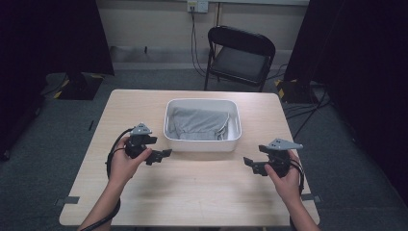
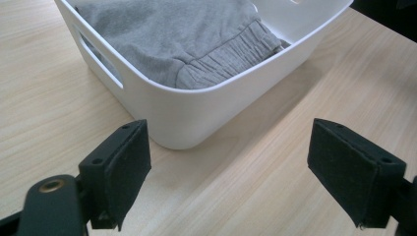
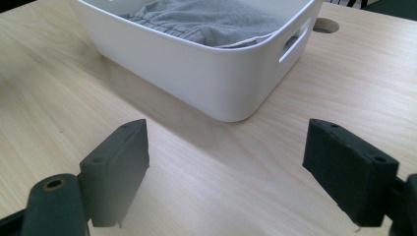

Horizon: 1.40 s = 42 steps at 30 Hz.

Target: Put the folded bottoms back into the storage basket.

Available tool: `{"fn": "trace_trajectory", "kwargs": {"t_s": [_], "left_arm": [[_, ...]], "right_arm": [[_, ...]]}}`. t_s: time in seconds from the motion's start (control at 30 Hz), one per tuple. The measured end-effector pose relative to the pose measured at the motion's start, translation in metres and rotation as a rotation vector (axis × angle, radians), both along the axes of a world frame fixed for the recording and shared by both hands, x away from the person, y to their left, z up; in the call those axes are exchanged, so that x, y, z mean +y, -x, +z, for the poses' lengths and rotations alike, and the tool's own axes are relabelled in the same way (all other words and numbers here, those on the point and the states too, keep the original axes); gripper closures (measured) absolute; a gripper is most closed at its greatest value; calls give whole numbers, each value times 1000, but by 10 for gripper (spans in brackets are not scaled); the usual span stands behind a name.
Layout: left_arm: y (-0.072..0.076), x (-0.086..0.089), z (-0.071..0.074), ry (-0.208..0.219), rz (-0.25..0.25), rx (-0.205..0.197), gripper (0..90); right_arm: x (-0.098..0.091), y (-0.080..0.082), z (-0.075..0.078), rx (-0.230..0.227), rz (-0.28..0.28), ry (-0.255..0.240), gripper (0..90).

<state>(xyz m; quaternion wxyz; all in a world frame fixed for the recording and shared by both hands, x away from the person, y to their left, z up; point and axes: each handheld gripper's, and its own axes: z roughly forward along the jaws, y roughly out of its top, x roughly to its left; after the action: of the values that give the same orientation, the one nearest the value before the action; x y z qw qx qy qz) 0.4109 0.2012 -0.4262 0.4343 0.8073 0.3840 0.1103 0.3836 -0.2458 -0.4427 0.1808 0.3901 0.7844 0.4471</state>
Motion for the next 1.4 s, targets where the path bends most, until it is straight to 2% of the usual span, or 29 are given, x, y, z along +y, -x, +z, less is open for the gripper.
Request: {"fn": "trace_trajectory", "kwargs": {"t_s": [0.47,0.73,1.07,1.4], "left_arm": [[13,11,-17,0,6,20,164],[20,17,-24,9,6,17,166],[26,23,-28,15,16,20,164],[31,32,-33,1,22,31,164]], "right_arm": [[-13,8,-13,16,-10,22,173],[-18,13,-18,21,-13,27,174],[-21,16,-22,29,-15,30,174],[-26,19,-25,34,-18,42,174]]}}
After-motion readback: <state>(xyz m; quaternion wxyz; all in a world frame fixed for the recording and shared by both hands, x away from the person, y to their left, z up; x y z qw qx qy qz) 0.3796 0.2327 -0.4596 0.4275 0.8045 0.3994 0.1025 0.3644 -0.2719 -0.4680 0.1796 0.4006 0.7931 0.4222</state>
